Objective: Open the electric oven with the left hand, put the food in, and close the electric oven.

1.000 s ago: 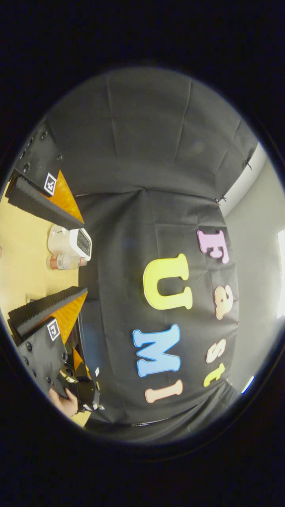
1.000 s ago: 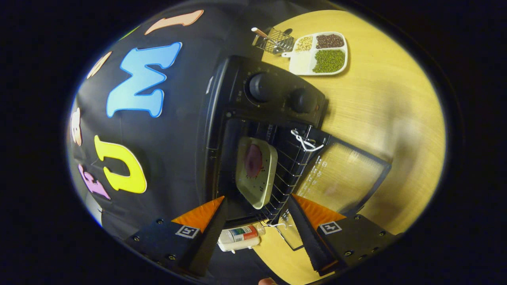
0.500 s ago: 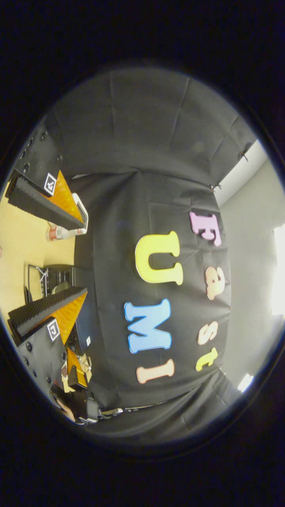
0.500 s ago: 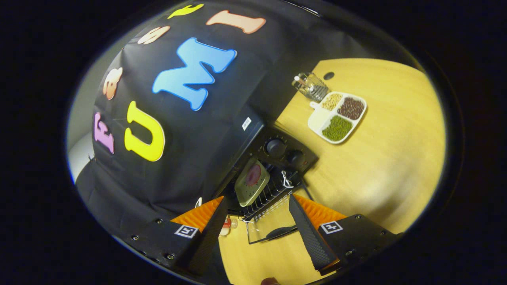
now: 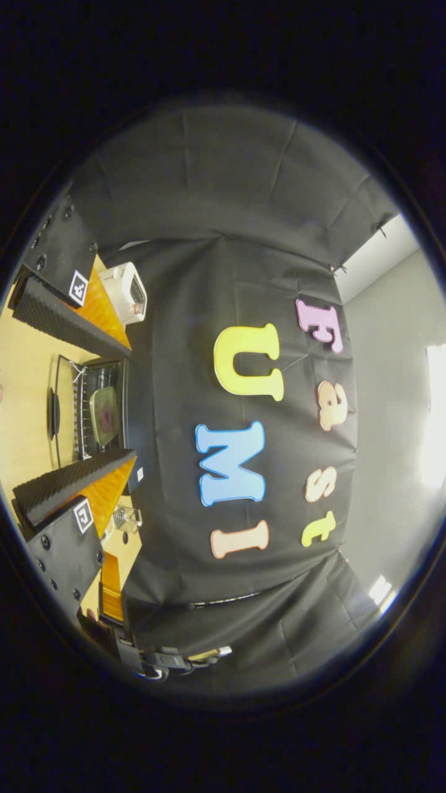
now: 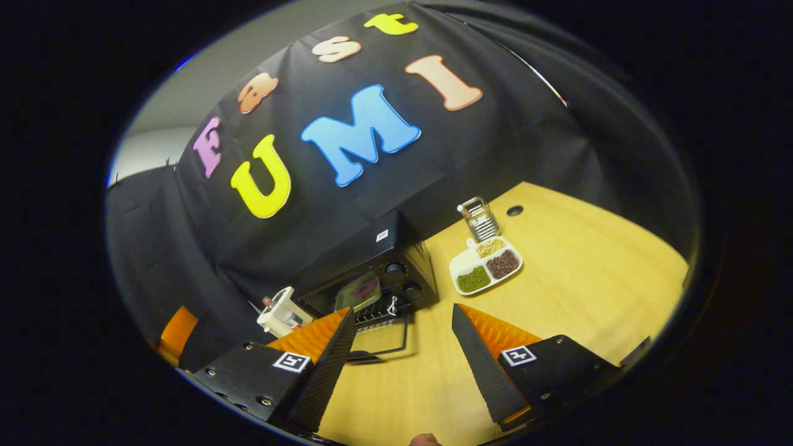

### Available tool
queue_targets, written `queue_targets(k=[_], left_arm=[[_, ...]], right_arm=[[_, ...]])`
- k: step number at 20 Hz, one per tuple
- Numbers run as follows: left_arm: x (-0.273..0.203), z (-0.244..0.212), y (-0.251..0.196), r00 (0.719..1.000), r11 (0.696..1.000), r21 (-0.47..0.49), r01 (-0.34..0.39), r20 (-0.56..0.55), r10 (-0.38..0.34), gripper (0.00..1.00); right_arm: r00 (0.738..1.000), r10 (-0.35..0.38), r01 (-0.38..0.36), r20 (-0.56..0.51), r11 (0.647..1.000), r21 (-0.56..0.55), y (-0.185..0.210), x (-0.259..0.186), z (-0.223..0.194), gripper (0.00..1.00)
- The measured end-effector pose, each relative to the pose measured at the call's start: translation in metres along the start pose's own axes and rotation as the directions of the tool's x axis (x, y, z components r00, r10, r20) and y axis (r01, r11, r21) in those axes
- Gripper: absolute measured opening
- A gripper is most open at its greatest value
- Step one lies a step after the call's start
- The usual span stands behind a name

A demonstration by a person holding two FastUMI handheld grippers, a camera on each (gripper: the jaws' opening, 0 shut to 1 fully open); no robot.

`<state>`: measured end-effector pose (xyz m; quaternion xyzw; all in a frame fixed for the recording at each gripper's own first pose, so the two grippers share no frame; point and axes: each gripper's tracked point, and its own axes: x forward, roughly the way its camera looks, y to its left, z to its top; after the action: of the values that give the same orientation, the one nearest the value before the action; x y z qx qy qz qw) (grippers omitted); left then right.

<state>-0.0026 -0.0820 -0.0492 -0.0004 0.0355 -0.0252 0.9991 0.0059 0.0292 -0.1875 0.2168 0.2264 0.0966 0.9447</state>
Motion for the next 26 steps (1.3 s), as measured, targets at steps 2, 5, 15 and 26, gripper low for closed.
queue_targets(k=[2, 5, 15, 26], left_arm=[[-0.01, -0.008, -0.006, 1.0, 1.0, 0.009, -0.003, -0.015, 0.003, 1.0], [-0.027, -0.017, -0.008, 0.999, 1.0, 0.001, -0.002, -0.034, 0.002, 1.0], [-0.054, -0.043, 0.033, 0.996, 1.0, -0.005, 0.015, -0.086, -0.015, 1.0], [-0.045, -0.017, 0.074, 0.999, 1.0, -0.011, 0.015, -0.028, -0.015, 0.97]], right_arm=[[1.0, 0.003, -0.001, 0.02, 0.994, -0.107, -0.004, -0.019, 0.001, 0.96], [0.998, 0.014, 0.0, 0.06, 0.975, -0.224, -0.001, -0.039, 0.005, 0.96], [0.965, 0.01, 0.097, 0.261, 0.915, -0.393, 0.034, -0.088, 0.022, 0.98], [0.959, -0.037, 0.137, 0.279, 0.927, -0.349, 0.05, -0.08, 0.031, 0.98]])
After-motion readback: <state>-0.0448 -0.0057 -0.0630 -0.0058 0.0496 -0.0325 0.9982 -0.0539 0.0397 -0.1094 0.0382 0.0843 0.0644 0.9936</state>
